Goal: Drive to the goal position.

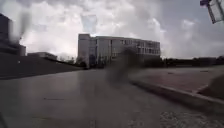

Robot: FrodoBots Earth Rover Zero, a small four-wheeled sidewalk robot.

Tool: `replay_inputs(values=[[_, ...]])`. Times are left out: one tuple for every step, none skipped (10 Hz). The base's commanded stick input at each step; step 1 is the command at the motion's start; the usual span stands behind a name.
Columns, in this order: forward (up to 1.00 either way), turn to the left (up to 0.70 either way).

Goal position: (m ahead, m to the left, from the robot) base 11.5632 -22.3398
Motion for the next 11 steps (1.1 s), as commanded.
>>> replay_inputs(values=[[0.7, 0.0], [0.7, 0.0], [0.7, 0.0], [0.7, 0.0], [0.7, 0.0], [0.7, 0.0], [0.7, 0.0], [0.7, 0.0], [0.7, 0.0], [0.7, 0.0], [0.7, 0.0]])
